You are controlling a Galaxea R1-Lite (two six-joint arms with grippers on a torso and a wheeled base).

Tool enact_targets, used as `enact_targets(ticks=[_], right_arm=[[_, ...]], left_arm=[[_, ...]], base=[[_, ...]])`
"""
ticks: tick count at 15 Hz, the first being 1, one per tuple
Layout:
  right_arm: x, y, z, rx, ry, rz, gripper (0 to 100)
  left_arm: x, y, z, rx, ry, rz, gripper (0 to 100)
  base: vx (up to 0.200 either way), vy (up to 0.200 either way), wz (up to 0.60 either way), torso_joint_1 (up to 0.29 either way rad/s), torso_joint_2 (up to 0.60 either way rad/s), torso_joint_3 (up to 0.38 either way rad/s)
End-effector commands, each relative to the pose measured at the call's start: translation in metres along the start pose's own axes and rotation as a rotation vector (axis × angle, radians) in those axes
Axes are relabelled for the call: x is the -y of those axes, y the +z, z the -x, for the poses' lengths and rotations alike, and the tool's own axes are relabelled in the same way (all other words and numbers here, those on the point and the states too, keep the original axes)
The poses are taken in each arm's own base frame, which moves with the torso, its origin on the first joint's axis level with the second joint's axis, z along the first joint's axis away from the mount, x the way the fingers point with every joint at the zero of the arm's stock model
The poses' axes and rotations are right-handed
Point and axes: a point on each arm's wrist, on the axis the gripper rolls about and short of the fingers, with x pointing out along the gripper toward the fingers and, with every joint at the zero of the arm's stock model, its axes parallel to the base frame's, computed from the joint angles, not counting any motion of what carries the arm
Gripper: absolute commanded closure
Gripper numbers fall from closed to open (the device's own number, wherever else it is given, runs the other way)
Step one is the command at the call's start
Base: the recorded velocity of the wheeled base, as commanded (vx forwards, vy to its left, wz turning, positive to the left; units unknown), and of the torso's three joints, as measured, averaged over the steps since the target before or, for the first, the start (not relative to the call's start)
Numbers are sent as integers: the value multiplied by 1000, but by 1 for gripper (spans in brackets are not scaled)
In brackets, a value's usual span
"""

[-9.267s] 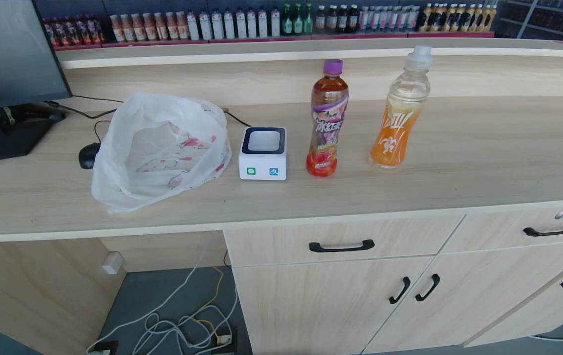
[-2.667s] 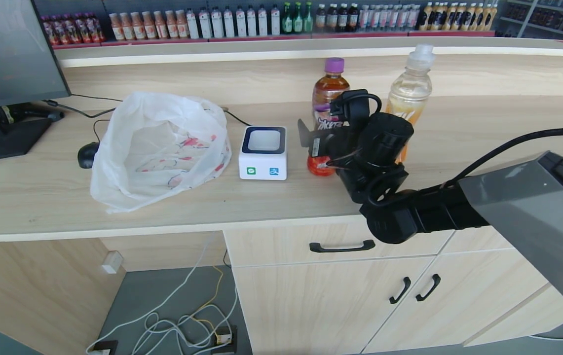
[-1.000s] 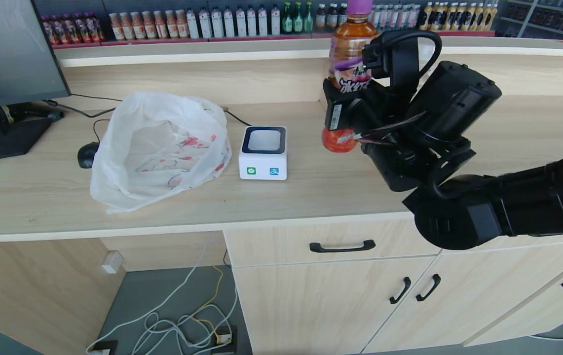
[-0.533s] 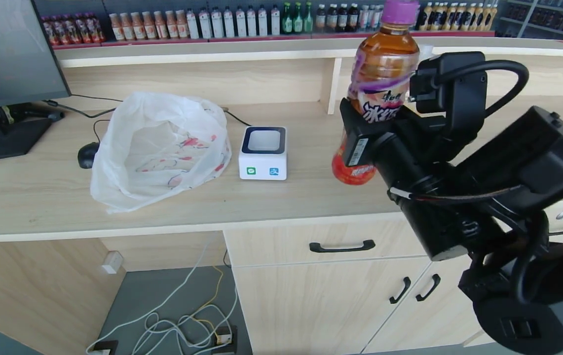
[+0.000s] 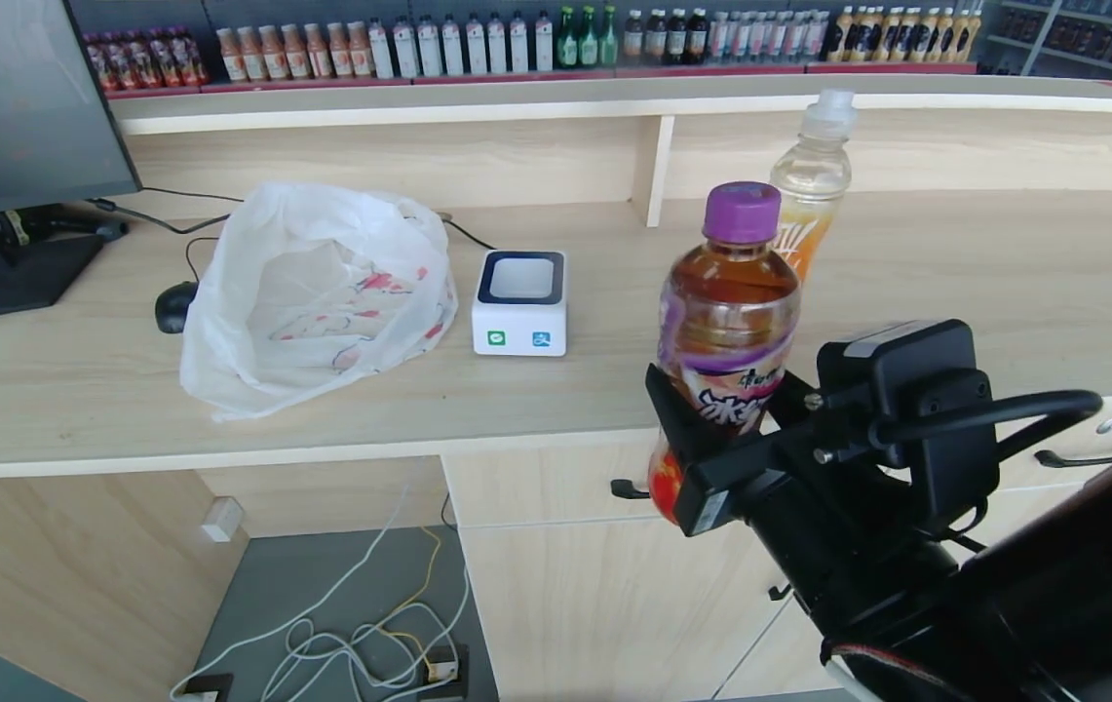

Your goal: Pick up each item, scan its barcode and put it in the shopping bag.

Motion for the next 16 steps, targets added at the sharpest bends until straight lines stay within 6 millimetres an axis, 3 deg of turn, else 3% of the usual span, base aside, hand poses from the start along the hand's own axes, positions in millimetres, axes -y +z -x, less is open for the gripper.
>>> enact_targets(ticks=[1, 7, 11, 14, 16], right_arm=[[0, -1, 2, -5, 6, 3, 100], [-11, 0, 6, -2, 44, 28, 100], [-30, 13, 16, 46, 109, 228, 100], [-64, 17, 28, 63, 171, 337, 100], [-66, 18, 31, 77, 182, 444, 100]], left_arm=[[0, 0, 0, 1, 0, 0, 0], [0, 0, 0, 1, 0, 0, 0], [0, 0, 0, 1, 0, 0, 0], [0, 0, 0, -1, 0, 0, 0], [0, 0, 0, -1, 0, 0, 0]], base=[[0, 0, 0, 0, 0, 0], [0, 0, 0, 0, 0, 0], [0, 0, 0, 0, 0, 0], [0, 0, 0, 0, 0, 0], [0, 0, 0, 0, 0, 0]])
